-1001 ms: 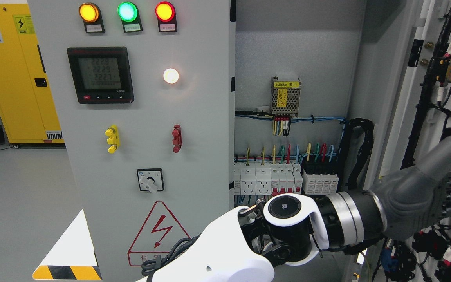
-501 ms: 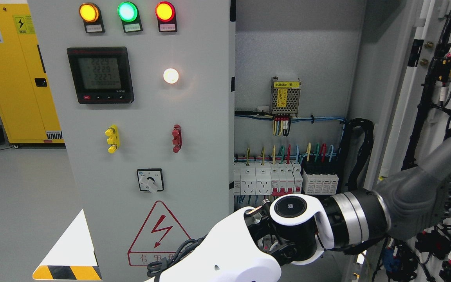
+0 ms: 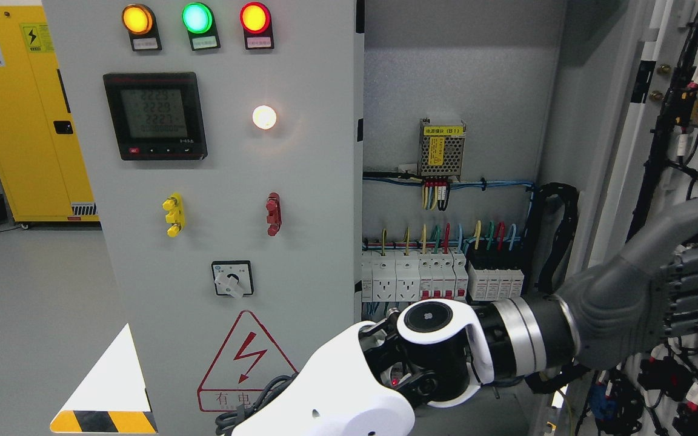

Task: Open door with both hands
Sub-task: 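Pull the left hand back and lower it out of the cabinet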

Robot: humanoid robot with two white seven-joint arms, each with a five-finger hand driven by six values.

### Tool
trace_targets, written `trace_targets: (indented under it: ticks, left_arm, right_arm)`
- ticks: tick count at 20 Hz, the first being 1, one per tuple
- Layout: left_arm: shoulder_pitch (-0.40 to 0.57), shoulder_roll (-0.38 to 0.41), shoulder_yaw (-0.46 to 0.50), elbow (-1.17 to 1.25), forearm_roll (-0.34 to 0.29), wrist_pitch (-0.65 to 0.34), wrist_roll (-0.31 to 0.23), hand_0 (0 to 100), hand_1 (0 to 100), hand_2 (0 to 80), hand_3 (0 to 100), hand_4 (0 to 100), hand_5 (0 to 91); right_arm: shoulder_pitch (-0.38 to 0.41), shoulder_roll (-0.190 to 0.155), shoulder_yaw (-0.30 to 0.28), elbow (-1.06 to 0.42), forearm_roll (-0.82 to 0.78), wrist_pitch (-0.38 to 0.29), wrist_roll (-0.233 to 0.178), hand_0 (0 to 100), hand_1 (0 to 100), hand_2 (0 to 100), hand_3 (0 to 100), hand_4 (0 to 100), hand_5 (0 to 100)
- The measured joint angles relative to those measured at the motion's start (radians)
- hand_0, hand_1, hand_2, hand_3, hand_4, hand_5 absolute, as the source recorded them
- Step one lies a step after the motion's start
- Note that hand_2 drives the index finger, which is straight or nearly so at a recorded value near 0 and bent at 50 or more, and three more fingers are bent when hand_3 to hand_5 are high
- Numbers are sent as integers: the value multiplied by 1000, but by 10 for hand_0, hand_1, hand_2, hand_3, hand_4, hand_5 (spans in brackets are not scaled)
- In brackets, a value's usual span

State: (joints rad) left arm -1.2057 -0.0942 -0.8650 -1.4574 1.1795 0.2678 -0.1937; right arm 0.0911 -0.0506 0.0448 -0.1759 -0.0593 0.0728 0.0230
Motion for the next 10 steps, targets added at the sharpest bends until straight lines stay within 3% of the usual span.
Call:
trace_targets:
  ticks: [8, 10]
  left_arm:
    - [152, 143, 72, -84, 18, 27, -2, 0, 0, 0, 0, 0, 0]
    - [210, 190, 83, -105, 19, 48, -28, 0, 0, 0, 0, 0, 0]
  right_arm:
    - [0, 0, -2, 0, 0, 0, 24, 215, 70, 0, 0, 0, 0]
    - [0, 0, -3, 0, 0, 0, 24, 215, 70, 0, 0, 0, 0]
